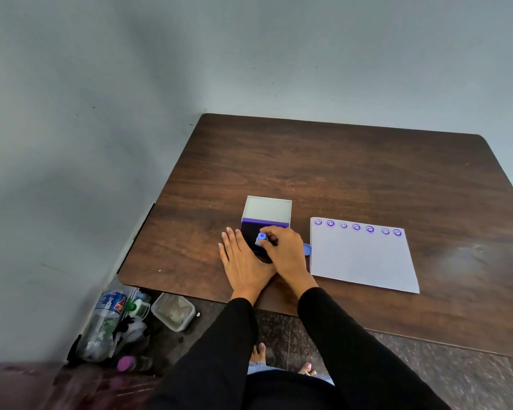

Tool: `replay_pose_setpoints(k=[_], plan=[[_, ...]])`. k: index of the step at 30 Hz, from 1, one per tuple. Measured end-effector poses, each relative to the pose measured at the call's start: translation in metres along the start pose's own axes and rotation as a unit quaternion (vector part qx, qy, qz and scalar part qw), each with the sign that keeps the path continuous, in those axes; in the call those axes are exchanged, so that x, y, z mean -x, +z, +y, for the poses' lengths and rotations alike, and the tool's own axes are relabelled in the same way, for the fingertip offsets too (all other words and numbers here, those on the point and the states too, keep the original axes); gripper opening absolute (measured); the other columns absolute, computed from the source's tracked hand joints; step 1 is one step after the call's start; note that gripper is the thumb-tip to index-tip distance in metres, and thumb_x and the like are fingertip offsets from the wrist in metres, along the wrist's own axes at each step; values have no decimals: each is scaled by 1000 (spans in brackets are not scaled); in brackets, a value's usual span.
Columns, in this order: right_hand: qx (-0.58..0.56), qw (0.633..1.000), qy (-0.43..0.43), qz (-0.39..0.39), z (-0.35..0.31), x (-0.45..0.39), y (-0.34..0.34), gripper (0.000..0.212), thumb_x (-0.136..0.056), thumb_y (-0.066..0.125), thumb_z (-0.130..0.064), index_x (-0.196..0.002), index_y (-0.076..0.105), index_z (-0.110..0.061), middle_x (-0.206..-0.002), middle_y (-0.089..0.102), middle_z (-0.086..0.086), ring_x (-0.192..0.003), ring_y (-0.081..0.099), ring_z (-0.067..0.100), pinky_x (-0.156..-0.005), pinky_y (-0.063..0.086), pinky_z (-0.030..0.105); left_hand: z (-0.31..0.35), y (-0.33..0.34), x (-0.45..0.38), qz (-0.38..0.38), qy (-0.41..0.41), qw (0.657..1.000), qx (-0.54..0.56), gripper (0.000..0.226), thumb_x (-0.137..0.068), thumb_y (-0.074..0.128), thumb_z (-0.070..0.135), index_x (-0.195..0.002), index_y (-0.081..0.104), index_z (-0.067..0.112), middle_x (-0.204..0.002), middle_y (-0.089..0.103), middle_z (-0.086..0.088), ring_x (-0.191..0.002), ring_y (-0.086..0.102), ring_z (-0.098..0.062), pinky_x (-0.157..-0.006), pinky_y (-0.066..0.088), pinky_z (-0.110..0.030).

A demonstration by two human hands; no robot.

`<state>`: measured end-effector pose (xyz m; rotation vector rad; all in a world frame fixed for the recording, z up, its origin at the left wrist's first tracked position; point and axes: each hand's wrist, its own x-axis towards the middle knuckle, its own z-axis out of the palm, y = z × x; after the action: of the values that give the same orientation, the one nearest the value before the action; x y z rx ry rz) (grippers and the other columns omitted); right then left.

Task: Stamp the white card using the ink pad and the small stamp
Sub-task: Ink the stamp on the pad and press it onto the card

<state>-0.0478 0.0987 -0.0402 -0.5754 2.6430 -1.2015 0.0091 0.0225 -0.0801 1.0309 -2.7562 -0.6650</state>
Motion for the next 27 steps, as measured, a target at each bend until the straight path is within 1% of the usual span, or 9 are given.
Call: replay_pose_setpoints(k=[7, 10, 15, 19, 22, 25, 27], plan=[[10, 1000, -3, -8, -1, -2, 4, 26, -85, 65, -23, -110, 64, -14, -111, 68, 7, -104, 59, 19, -91, 45, 26, -1, 2, 0, 1, 2, 1000, -4, 107, -69, 51, 65, -149, 13, 4, -160, 9, -15, -148, 1, -26, -119, -2, -40], [12, 1000, -4, -11, 0, -4, 4, 26, -85, 65, -23, -108, 64, -12, -108, 69, 8, -102, 61, 20, -91, 46, 28, -1, 2, -1, 2, 3, 1000, -3, 108, -70, 54, 64, -149, 13, 4, -160, 8, -15, -148, 1, -26, -119, -2, -40], [9, 1000, 4, -12, 1, -7, 4, 25, -83, 68, -24, -104, 65, -12, -104, 70, 9, -97, 62, 19, -85, 44, 23, -1, 2, -1, 1, 3, 1000, -2, 110, -67, 53, 65, -149, 12, 4, -160, 8, -15, -148, 0, -26, -118, -4, -40], [0, 1000, 12, -14, -1, -11, 3, 20, -80, 71, -21, -96, 64, -12, -99, 69, 9, -92, 60, 17, -80, 44, 23, -1, 2, 0, 1, 4, 1000, 0, 112, -67, 56, 66, -149, 11, 4, -160, 7, -15, -148, -2, -25, -118, -5, -40], [0, 1000, 6, -14, -2, -12, 4, 19, -80, 70, -18, -97, 64, -11, -101, 69, 10, -93, 61, 19, -84, 47, 26, -1, 3, 0, 3, 4, 1000, 7, 111, -68, 57, 64, -149, 12, 4, -160, 8, -15, -148, -1, -26, -119, -4, -41], [8, 1000, -7, -21, -1, -11, 5, 22, -82, 68, -15, -103, 64, -10, -105, 69, 11, -97, 62, 21, -88, 47, 27, 0, 2, -1, 6, 7, 1000, -4, 108, -68, 50, 65, -149, 12, 4, -160, 8, -15, -148, 0, -26, -118, -4, -40], [11, 1000, -3, -21, -1, -13, 6, 22, -82, 67, -15, -104, 64, -10, -105, 69, 11, -97, 61, 21, -87, 46, 26, 0, 1, -1, 3, 7, 1000, -6, 109, -67, 49, 66, -149, 12, 4, -160, 8, -15, -148, 0, -26, -118, -5, -40]])
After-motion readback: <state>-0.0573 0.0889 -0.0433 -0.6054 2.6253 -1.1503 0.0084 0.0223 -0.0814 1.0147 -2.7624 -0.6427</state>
